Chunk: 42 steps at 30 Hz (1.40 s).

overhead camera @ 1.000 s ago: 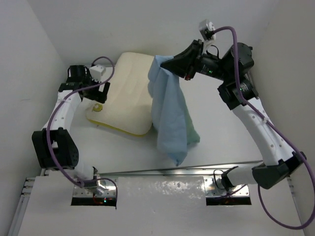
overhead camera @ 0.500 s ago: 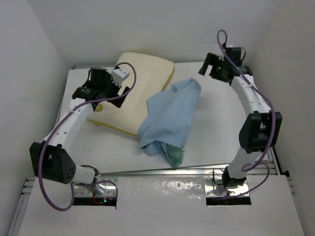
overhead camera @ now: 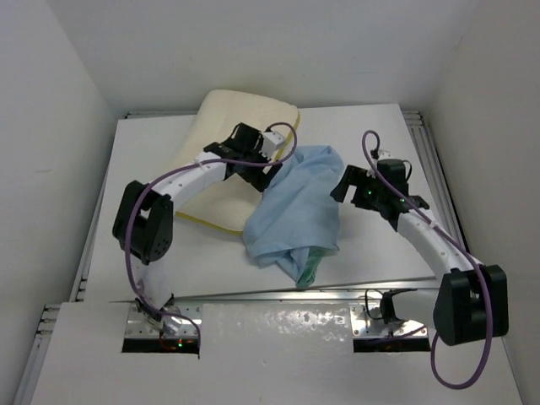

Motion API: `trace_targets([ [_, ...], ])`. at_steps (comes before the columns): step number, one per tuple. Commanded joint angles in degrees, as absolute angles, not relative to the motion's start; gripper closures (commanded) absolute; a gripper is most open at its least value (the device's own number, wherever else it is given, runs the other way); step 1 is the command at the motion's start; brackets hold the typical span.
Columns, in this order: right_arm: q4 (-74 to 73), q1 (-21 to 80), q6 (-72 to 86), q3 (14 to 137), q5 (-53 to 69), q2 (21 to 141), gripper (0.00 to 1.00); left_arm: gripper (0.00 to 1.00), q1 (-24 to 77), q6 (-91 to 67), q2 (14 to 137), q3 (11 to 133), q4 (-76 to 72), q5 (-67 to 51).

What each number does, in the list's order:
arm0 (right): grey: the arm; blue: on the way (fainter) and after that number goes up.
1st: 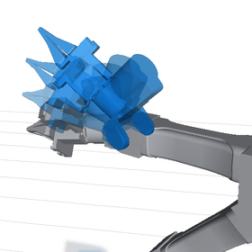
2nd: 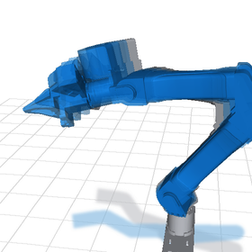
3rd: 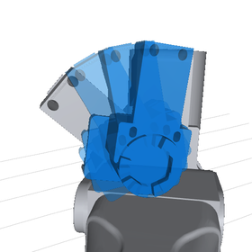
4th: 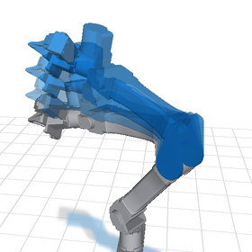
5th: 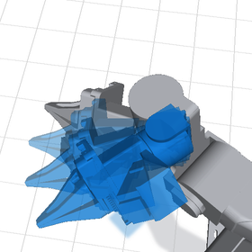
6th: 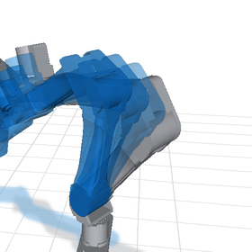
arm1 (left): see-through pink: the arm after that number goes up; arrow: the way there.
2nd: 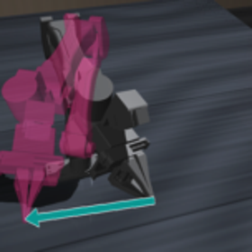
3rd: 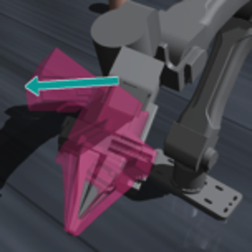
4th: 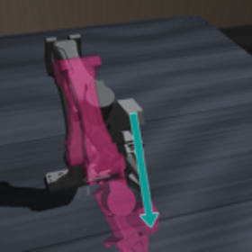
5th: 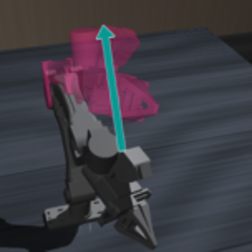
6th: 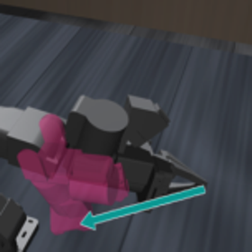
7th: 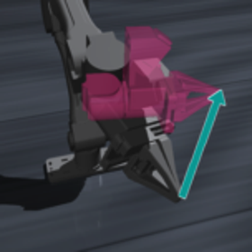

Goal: Put the pillow into the pillowcase

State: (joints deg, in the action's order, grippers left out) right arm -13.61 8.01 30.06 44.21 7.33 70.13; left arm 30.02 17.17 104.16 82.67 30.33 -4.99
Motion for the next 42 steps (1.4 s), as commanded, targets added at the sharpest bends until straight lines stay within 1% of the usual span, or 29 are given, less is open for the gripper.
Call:
trace_targets([
  [1,2.1,8.5,38.9,36.3,16.1,71.6,0.01,0.17,30.7,12.8,108.7,89.0,24.5,-4.6],
  [3,5.8,10.4,40.9,34.3,18.8,73.9,0.01,0.18,32.0,12.7,110.6,91.1,24.1,-4.0],
  [5,5.8,12.4,41.1,35.1,20.3,77.5,0.01,0.18,32.4,12.2,113.0,92.6,23.8,-3.4],
  [8,8.7,12.8,41.8,34.2,21.5,80.9,0.01,0.26,32.8,11.3,115.7,93.5,22.8,-3.8],
  [10,9.1,12.8,42.4,33.5,20.1,82.1,0.02,0.35,33.0,11.0,118.0,94.9,22.8,-3.3],
  [11,9.1,12.8,42.6,33.5,20.1,83.6,0.05,0.39,33.0,10.7,118.7,95.6,23.1,-3.4],
  [12,9.5,12.8,42.5,33.6,20.6,84.5,0.11,0.55,33.1,10.6,119.4,96.2,24.1,-4.0],
  [13,9.6,12.7,42.4,34.1,21.6,85.3,0.22,0.66,33.1,10.5,120.1,97.0,24.4,-4.4],
  [14,9.2,12.5,42.3,34.4,22.6,86.4,0.62,0.77,33.1,10.6,120.1,97.3,24.7,-4.6],
  [15,7.7,10.9,42.7,34.5,22.2,86.5,0.88,0.98,33.1,10.7,119.6,97.9,25.2,-3.7],
  [16,7.1,9.7,43.3,34.4,21.5,86.2,1.0,1.0,33.1,10.9,119.1,98.3,25.8,-2.7],
  [18,6.2,5.8,44.7,33.2,19.8,84.0,1.0,1.0,33.0,11.9,117.1,99.2,27.2,-0.5],
  [19,5.6,1.1,45.7,32.2,19.2,82.6,1.0,1.0,33.0,12.2,113.6,99.3,27.2,2.2],
  [20,5.0,-2.0,46.1,31.7,16.9,81.1,1.0,1.0,32.8,13.3,111.6,99.1,26.9,3.1],
  [21,4.0,-4.4,46.3,31.5,15.4,77.7,1.0,1.0,32.8,14.0,106.7,98.7,26.0,4.6],
  [22,3.3,-8.7,46.1,31.6,13.8,75.9,1.0,1.0,32.8,14.6,104.3,98.4,25.6,5.5],
  [23,1.3,-10.4,45.4,32.2,11.9,74.1,1.0,1.0,32.5,15.5,102.0,98.4,25.3,6.3],
  [24,0.2,-11.4,42.4,33.2,6.3,72.4,1.0,1.0,32.3,16.0,97.4,98.6,24.9,7.5],
  [26,-5.0,-11.7,37.8,40.0,-2.2,68.8,1.0,1.0,31.7,17.0,92.6,101.2,25.9,9.5],
  [27,-6.2,-11.7,36.8,40.1,-4.4,68.1,1.0,1.0,31.5,17.1,92.1,101.2,27.5,9.9],
  [28,-7.1,-11.6,36.1,43.1,-5.9,67.2,1.0,1.0,31.1,17.1,91.5,104.4,29.2,10.2],
  [30,-8.3,-11.6,34.8,46.5,-9.1,66.4,1.0,1.0,30.3,18.2,89.1,104.3,30.9,10.9],
  [36,-9.5,-11.7,29.9,49.9,-15.9,61.6,1.0,1.0,28.7,21.7,83.4,100.3,33.0,19.5],
  [38,-9.1,-11.7,28.5,49.4,-19.3,59.1,1.0,1.0,24.9,22.9,82.2,99.9,32.0,20.9],
  [39,-8.6,-11.7,27.3,49.0,-20.6,57.9,1.0,1.0,21.0,23.2,81.4,100.1,30.9,20.8],
  [42,-9.1,-11.7,26.4,49.8,-20.4,57.0,1.0,1.0,17.6,26.2,80.8,101.7,30.1,22.9],
])
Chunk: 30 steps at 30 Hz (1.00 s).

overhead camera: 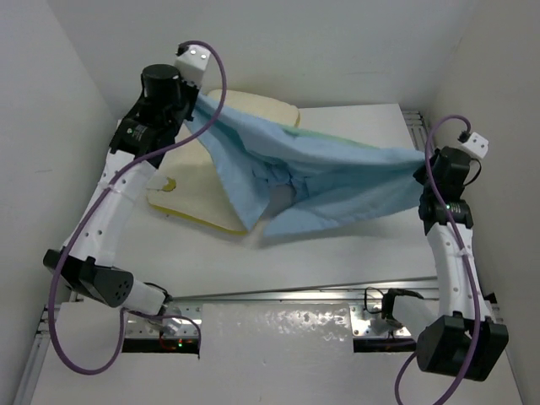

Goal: Put the pillow into the pillowcase

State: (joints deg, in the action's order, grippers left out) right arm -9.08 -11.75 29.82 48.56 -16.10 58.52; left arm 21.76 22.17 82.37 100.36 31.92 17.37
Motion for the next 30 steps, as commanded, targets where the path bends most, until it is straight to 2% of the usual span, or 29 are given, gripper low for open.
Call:
trace_targets([
  [1,-9.3,-11.7,26.3,50.3,-20.1,56.7,1.0,1.0,17.6,27.0,80.4,102.0,30.1,23.1],
  [7,-11.1,-10.0,24.2,54.7,-14.4,51.5,1.0,1.0,19.4,22.9,76.9,107.2,39.4,5.1],
  [10,-13.8,-7.6,21.8,58.4,-15.0,49.3,1.0,1.0,26.2,21.9,76.2,105.5,44.3,5.2],
  [13,-13.5,-6.2,20.9,63.3,-15.5,50.8,1.0,1.0,26.7,20.3,75.1,99.6,44.4,-2.6],
  [15,-15.5,-6.2,20.5,72.9,-14.1,55.3,1.0,1.0,26.5,19.7,75.6,95.2,42.2,-3.9],
  [18,-23.0,-5.8,19.7,92.0,-11.1,71.3,1.0,1.0,23.4,18.3,79.5,93.7,37.2,-3.0],
  [19,-28.9,-5.7,19.2,97.5,-10.1,81.7,1.0,1.0,22.2,17.7,82.9,94.7,35.1,-2.6],
  [20,-32.0,-5.1,18.9,109.7,-9.4,87.0,0.91,1.0,21.3,16.2,85.1,95.4,34.2,-1.9],
  [21,-40.2,-4.6,18.5,116.8,-7.5,92.7,0.52,1.0,19.7,15.4,87.2,96.3,33.6,-0.8],
  [22,-44.7,-4.1,17.5,123.9,-6.2,103.5,0.28,1.0,19.1,14.9,91.6,97.7,32.3,-0.3],
  [23,-48.7,-2.9,17.3,137.8,-5.0,108.4,0.07,1.0,18.7,14.5,93.8,98.3,31.9,2.1],
  [24,-52.2,-2.1,16.9,143.0,-4.2,112.3,0.01,1.0,18.3,13.6,95.7,98.9,31.6,2.4],
  [25,-54.8,-1.4,15.6,145.5,-2.4,115.5,0.01,1.0,18.2,13.3,99.1,99.6,31.6,2.1],
  [26,-54.6,-0.4,14.7,142.3,-1.2,114.6,0.01,1.0,18.2,12.5,100.5,99.8,31.6,1.2],
  [27,-50.3,1.4,13.5,137.1,-0.3,112.3,0.01,1.0,18.2,12.1,101.7,99.8,31.6,0.5],
  [28,-46.4,3.3,11.4,123.0,2.3,105.5,0.01,1.0,18.2,11.6,103.3,99.5,31.6,-1.2],
  [30,-33.8,5.1,9.6,109.1,6.2,97.8,0.01,1.0,18.2,10.7,104.6,98.8,31.3,-1.9],
])
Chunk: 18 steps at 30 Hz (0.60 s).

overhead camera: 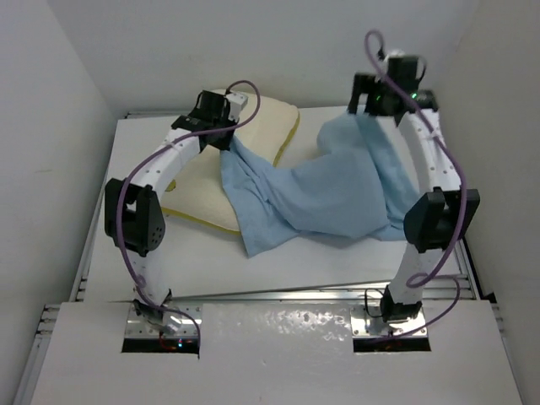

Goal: Put the pillow into the pillowcase

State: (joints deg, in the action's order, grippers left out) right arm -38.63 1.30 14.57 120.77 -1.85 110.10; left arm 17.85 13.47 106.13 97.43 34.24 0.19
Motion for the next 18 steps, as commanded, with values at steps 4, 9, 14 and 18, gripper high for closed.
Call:
trace_targets([
  [4,-22.2,9.1,12.8,84.8,16.3,83.5,0.01,1.0,18.2,9.8,105.8,96.2,30.8,-2.2],
  [9,-8.4,19.9,12.2,62.3,17.4,69.3,0.01,1.0,18.3,9.1,104.9,93.4,30.3,-2.1],
  [14,-8.8,32.3,9.6,54.1,3.3,75.3,0.96,1.0,18.3,9.5,103.6,92.6,30.8,-2.2],
  [18,-6.2,36.6,8.3,59.4,-3.8,86.3,0.46,1.0,18.3,10.1,101.7,90.2,30.8,-1.8],
])
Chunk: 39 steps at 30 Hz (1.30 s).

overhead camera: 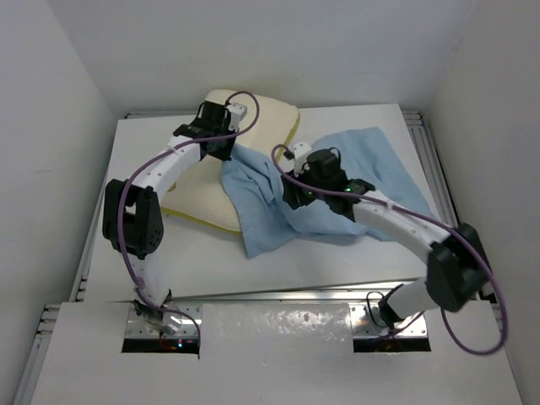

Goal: Put the pillow into the pillowcase

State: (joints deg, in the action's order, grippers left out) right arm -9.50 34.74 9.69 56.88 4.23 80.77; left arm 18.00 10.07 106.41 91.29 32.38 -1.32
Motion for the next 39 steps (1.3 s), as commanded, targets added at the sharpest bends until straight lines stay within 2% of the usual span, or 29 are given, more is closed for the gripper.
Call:
trace_targets([
  [1,-4.8,36.6,8.6,59.8,-4.5,87.8,0.46,1.0,18.3,10.3,101.3,89.6,30.6,-1.6],
  [4,-0.4,36.7,8.1,62.0,-7.1,93.7,0.45,1.0,18.3,10.8,100.3,87.5,30.2,-1.0],
  [7,-2.9,36.7,6.9,65.9,-9.4,99.7,0.37,1.0,18.3,11.1,99.6,86.4,30.1,-0.8],
  [9,-3.7,36.7,7.2,67.3,-7.8,102.6,0.38,1.0,18.3,11.3,99.2,86.1,30.1,-1.0],
  [11,-1.7,36.7,8.2,66.3,-6.5,103.9,0.43,1.0,18.3,11.4,99.1,86.0,30.1,-1.0],
  [12,-1.1,36.7,8.5,66.0,-5.5,104.3,0.56,1.0,18.3,11.5,99.0,86.0,30.1,-1.0],
  [14,-0.4,36.4,9.6,66.0,-4.2,105.6,0.73,1.0,18.3,11.5,99.0,86.0,30.1,-0.9],
  [15,-0.4,36.0,9.9,66.3,-2.3,106.1,0.9,1.0,18.3,11.5,99.0,86.0,30.1,-0.7],
  [16,-0.5,35.7,10.2,66.4,-1.8,106.2,0.98,1.0,18.3,11.6,98.9,86.0,30.2,-0.7],
  [21,-1.8,31.7,11.6,65.1,-3.7,101.8,1.0,1.0,18.2,12.0,98.3,85.6,30.7,-0.3],
  [25,-0.9,20.5,17.1,64.0,1.6,95.1,1.0,1.0,18.2,12.8,97.6,84.7,31.0,2.8],
  [27,1.5,18.0,17.2,64.3,2.6,92.6,1.0,0.98,18.2,13.4,97.7,84.2,30.9,2.6],
  [28,1.6,17.3,15.7,65.9,2.6,92.5,1.0,0.91,18.3,13.8,97.6,84.3,30.9,0.8],
  [29,1.3,17.2,14.9,67.4,2.8,93.2,1.0,0.63,18.3,14.9,97.8,84.5,31.1,-0.4],
  [31,-0.1,17.2,13.9,72.6,4.3,95.6,1.0,0.15,18.3,16.3,98.7,87.9,35.3,-6.8],
  [32,-1.9,17.2,14.0,75.3,4.7,98.1,1.0,0.01,17.8,16.0,99.6,92.5,40.2,-9.7],
  [33,-2.3,17.2,14.0,75.3,4.6,99.2,1.0,0.0,17.0,15.5,99.6,94.7,42.3,-9.8],
  [36,-3.8,15.5,13.8,80.5,4.7,102.6,1.0,0.0,7.7,12.5,97.2,99.0,46.2,-24.5],
  [37,-4.2,15.0,14.0,81.4,4.7,103.3,1.0,0.0,1.4,11.9,96.5,98.6,46.0,-26.0],
  [39,-5.2,14.1,14.5,83.0,4.7,104.5,1.0,0.0,-2.6,13.0,95.5,95.6,44.4,-23.0],
])
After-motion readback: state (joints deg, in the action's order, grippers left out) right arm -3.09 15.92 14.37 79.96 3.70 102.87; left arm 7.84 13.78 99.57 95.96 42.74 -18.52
